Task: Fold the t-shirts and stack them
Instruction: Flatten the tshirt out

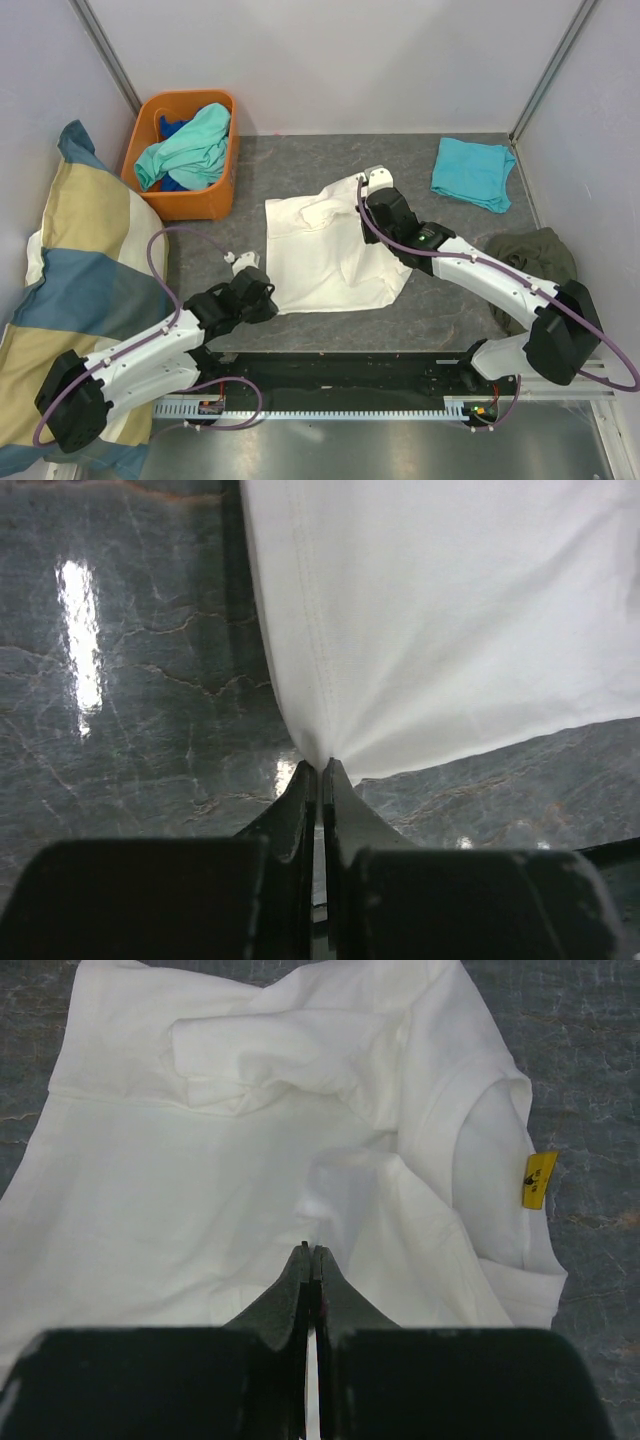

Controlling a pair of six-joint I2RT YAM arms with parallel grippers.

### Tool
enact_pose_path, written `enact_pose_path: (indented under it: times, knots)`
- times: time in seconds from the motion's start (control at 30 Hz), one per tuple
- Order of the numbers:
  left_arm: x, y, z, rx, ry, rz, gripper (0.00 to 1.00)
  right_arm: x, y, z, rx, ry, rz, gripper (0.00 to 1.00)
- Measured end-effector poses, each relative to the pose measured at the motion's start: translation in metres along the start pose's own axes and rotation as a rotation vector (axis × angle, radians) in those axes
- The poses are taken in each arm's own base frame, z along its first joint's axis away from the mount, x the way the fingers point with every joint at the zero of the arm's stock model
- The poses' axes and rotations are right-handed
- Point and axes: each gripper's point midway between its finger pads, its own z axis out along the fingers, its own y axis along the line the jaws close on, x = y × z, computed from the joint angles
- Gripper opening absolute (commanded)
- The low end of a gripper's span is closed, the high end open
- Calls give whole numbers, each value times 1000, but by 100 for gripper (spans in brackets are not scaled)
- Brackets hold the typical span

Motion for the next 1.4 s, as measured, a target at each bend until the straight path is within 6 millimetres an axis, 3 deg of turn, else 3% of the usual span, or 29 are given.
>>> enact_pose_path:
  times: [0.03, 0.1, 0.17, 0.2, 0.3, 0.53, 0.73, 0.8, 0.9, 1.23, 1.4]
  knots:
    - [-4, -3, -3, 5, -5, 3, 13, -2, -1, -2, 2, -6, 2, 4]
    - [-15, -13, -9, 21, -29, 14, 40, -7, -3, -6, 5, -20, 8, 4]
    - [-23, -18, -12, 31, -49, 29, 50, -11, -5, -10, 6, -34, 14, 5]
    - [-24, -20, -13, 33, -52, 27, 61, -13, -6, -12, 6, -39, 17, 4]
    - [-20, -16, -11, 20, -35, 33, 75, -14, -8, -13, 8, -42, 20, 4]
    - [2, 1, -9, 22, 2, 2, 75, -12, -8, -13, 10, -37, 18, 5]
    - [20, 9, -10, 27, 37, -30, 68, -6, -9, -11, 13, -24, 14, 5]
    - [23, 10, -11, 28, 44, -34, 61, -6, -9, -11, 13, -24, 14, 5]
    - [25, 11, -11, 23, 47, -42, 55, -6, -9, -11, 13, -24, 14, 5]
    - [21, 20, -6, -35, 22, -39, 53, 0, -11, -10, 17, -13, 11, 5]
    - [20, 22, -5, -48, 14, -38, 43, 1, -13, -10, 21, -11, 13, 6]
